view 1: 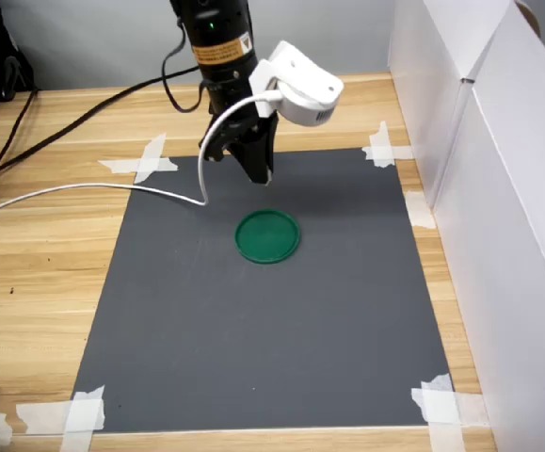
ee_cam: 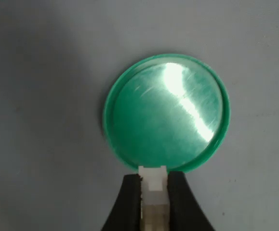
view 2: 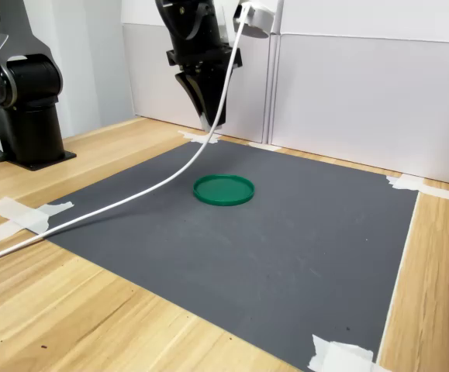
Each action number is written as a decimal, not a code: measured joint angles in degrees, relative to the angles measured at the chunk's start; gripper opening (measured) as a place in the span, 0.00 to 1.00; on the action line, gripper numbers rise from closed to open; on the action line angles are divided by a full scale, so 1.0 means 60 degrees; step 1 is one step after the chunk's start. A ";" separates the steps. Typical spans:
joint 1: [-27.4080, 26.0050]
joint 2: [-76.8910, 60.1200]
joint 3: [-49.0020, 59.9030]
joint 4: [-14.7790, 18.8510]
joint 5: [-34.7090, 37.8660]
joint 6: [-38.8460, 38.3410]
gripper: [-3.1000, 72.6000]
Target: Grasp a white terminal and put it in the green lid.
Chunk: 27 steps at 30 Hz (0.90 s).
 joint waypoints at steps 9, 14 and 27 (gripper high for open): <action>0.0121 0.1060 -0.0002 -0.0668 -0.0693 0.0801 0.15; 0.0121 0.1514 -0.0002 -0.0689 -0.1032 0.0731 0.15; 0.0121 0.1762 -0.0038 -0.0631 -0.1160 0.0228 0.20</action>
